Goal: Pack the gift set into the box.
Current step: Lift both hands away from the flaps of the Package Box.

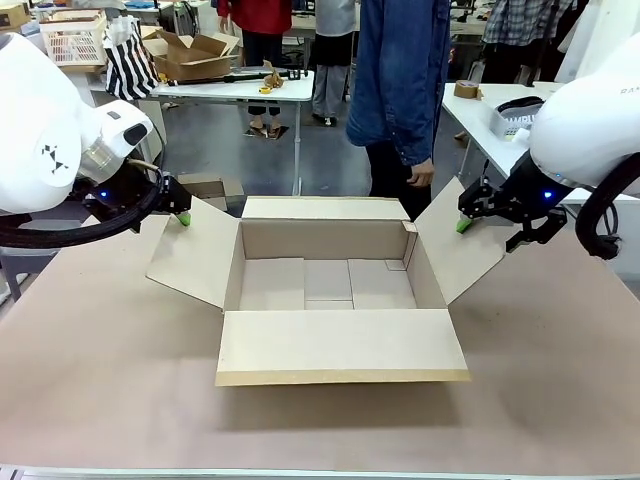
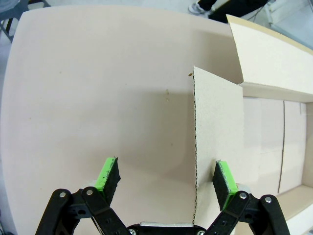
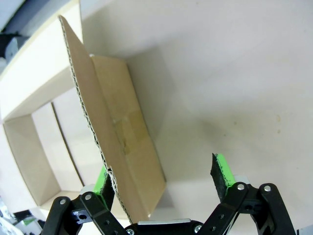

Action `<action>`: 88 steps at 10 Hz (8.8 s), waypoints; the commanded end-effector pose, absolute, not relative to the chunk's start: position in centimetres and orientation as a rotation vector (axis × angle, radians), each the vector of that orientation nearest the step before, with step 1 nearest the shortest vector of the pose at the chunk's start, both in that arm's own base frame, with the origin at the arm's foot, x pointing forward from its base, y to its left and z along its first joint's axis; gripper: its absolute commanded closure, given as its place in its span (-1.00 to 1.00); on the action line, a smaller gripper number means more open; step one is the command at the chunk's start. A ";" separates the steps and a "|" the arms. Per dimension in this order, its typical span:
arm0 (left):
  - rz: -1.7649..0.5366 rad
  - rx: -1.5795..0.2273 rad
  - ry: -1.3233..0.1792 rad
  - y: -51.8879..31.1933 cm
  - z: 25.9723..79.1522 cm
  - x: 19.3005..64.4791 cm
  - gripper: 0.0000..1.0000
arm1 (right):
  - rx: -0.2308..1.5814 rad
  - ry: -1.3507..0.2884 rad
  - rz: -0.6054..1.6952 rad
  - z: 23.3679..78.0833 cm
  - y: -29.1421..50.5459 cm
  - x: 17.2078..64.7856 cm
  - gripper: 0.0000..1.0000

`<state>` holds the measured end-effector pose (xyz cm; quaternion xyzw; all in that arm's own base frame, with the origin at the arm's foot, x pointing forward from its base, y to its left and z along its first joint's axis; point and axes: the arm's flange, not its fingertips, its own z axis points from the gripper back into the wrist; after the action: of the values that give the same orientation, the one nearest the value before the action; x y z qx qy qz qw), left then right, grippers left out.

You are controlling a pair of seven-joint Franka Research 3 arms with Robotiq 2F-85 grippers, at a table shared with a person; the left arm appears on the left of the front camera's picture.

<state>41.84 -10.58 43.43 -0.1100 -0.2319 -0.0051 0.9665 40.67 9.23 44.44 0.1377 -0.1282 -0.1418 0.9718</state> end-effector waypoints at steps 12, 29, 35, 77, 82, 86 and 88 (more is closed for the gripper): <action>0.000 -0.213 -0.464 -10.5 43.6 41.8 -1.00 | 0.260 -0.263 -0.306 44.8 9.4 40.7 -1.00; 0.000 -0.213 -0.464 -10.5 43.6 41.8 -1.00 | 0.260 -0.263 -0.306 44.8 9.4 40.7 -1.00; 0.000 -0.213 -0.464 -10.5 43.6 41.8 -1.00 | 0.260 -0.263 -0.306 44.8 9.4 40.7 -1.00; 0.000 -0.213 -0.464 -10.5 43.6 41.8 -1.00 | 0.260 -0.263 -0.306 44.8 9.4 40.7 -1.00; 0.000 -0.213 -0.464 -10.5 43.6 41.8 -1.00 | 0.260 -0.263 -0.306 44.8 9.4 40.7 -1.00; 0.000 -0.213 -0.464 -10.5 43.6 41.8 -1.00 | 0.260 -0.263 -0.306 44.8 9.4 40.7 -1.00; 0.000 -0.213 -0.464 -10.5 43.6 41.8 -1.00 | 0.260 -0.263 -0.306 44.8 9.4 40.7 -1.00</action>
<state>41.84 -10.58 43.43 -0.1100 -0.2319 -0.0051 0.9665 40.67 9.22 44.44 0.1377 -0.1283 -0.1419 0.9718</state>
